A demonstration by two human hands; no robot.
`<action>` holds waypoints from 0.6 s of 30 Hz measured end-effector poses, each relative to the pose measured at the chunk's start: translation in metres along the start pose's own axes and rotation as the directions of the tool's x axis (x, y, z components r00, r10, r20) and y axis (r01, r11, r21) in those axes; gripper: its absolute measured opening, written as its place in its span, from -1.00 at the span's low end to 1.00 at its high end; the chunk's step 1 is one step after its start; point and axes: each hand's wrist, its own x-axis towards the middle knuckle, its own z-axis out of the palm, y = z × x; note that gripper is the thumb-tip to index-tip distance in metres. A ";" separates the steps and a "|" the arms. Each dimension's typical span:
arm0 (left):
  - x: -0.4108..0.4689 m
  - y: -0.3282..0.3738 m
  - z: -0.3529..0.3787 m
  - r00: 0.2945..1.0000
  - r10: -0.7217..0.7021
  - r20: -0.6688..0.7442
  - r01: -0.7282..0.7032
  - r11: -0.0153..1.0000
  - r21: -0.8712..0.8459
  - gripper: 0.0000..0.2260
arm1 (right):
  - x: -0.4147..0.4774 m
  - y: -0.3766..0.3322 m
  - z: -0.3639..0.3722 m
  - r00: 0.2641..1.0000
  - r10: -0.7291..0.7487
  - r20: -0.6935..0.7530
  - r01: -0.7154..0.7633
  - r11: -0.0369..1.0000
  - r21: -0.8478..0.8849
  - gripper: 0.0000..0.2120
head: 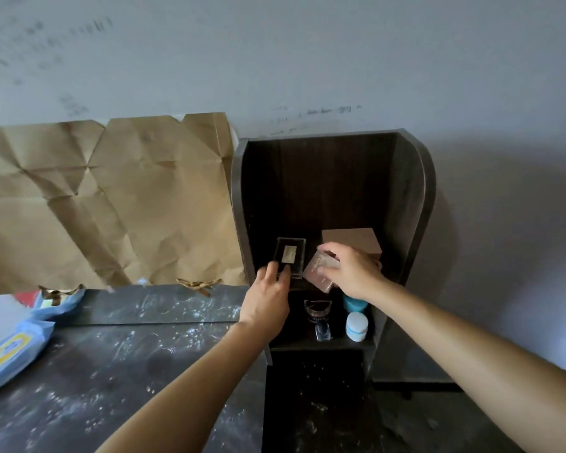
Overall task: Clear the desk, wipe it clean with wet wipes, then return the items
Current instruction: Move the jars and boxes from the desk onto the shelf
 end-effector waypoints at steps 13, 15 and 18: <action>-0.004 0.000 0.002 1.000 0.005 -0.004 -0.005 0.998 0.056 -0.43 | -0.012 0.005 0.010 0.964 -0.262 0.051 0.263 0.900 -0.347 -0.65; -0.003 0.001 0.003 1.000 -0.003 -0.001 0.003 0.998 0.067 -0.42 | -0.012 0.008 0.012 0.959 -0.279 0.042 0.276 0.900 -0.336 -0.67; -0.003 0.005 0.001 1.000 -0.006 0.008 0.005 0.992 0.126 -0.42 | -0.011 0.007 0.016 0.959 -0.281 0.022 0.274 0.912 -0.304 -0.68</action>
